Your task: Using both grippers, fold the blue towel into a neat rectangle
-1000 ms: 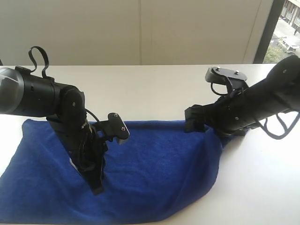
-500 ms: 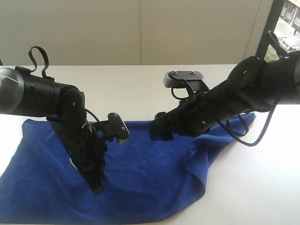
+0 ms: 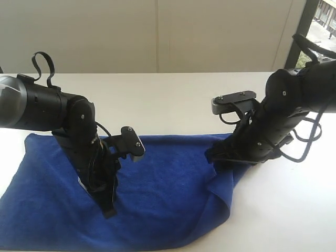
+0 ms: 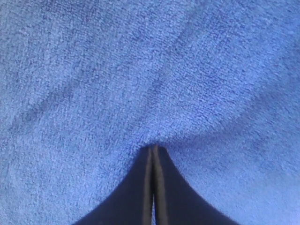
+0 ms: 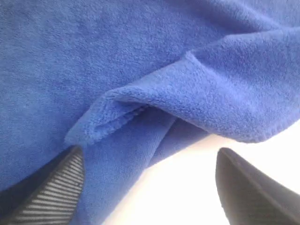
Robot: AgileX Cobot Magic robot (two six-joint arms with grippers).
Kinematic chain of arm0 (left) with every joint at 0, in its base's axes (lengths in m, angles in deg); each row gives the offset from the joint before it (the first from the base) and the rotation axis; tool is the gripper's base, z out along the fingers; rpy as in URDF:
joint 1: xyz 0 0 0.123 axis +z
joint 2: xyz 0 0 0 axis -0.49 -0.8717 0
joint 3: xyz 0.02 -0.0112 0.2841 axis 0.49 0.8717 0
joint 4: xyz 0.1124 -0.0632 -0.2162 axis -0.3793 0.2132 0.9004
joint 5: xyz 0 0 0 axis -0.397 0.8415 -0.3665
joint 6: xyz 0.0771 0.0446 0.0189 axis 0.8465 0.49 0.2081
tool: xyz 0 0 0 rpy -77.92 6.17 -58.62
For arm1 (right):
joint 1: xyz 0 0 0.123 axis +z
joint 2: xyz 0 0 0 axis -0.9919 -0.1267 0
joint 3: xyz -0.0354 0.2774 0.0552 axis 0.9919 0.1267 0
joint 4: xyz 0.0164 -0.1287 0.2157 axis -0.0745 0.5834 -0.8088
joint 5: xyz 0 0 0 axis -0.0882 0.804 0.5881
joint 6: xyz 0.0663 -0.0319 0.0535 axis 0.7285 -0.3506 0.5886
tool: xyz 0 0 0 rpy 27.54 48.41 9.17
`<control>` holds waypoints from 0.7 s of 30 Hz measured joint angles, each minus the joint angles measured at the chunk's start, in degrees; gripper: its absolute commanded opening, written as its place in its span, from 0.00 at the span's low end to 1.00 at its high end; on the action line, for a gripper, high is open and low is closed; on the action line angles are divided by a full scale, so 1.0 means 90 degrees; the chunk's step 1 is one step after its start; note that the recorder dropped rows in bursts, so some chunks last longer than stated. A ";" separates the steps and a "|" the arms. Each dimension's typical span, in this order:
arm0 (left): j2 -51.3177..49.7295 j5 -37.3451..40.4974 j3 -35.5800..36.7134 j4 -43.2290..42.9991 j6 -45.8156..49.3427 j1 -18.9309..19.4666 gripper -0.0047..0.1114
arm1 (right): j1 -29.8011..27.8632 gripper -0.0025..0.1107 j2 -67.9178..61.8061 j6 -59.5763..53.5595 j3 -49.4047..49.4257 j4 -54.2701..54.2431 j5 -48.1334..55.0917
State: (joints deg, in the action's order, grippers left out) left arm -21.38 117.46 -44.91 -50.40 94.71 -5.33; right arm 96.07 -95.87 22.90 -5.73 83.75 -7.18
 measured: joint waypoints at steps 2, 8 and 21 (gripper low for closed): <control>0.0000 0.0000 0.0000 0.0000 0.0000 0.0000 0.04 | -0.0123 0.66 -0.0177 0.0039 0.0102 0.0015 -0.0012; 0.0000 0.0000 0.0000 0.0000 0.0000 0.0000 0.04 | -0.0431 0.66 -0.0528 0.0042 0.0217 -0.0127 -0.0839; 0.0000 0.0000 0.0000 0.0000 0.0000 0.0000 0.04 | -0.0485 0.65 -0.0685 -0.3071 -0.0148 -0.3680 -0.1873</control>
State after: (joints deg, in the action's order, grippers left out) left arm -21.38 117.46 -44.91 -50.40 94.71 -5.33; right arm 91.71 -102.04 -4.74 -7.06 50.63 -24.04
